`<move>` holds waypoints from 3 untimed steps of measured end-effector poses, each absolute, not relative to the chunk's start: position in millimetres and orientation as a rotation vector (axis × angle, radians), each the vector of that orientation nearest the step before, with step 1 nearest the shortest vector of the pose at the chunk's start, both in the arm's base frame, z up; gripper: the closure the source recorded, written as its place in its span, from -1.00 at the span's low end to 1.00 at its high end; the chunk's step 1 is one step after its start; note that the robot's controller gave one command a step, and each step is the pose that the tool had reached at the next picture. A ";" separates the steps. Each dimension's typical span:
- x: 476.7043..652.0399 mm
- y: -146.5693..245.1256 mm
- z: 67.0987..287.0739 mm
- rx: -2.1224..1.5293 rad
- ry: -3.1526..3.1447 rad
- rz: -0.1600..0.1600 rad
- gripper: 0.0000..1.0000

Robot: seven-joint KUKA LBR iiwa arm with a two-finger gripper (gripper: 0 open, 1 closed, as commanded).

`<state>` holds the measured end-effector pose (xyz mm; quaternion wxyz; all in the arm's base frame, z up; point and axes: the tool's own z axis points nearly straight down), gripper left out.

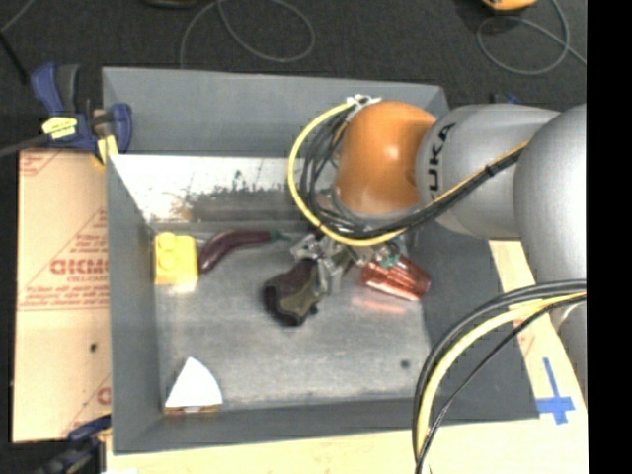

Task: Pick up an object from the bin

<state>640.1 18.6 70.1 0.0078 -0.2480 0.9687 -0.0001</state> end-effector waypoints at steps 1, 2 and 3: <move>640.1 18.6 70.1 -0.774 3.029 0.000 1.00; 639.7 18.6 72.9 -0.773 3.029 0.000 1.00; 638.8 18.4 82.2 -0.773 3.031 0.001 1.00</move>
Offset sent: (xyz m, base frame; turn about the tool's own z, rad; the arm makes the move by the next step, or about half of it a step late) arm 0.0001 0.0000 0.0214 0.0000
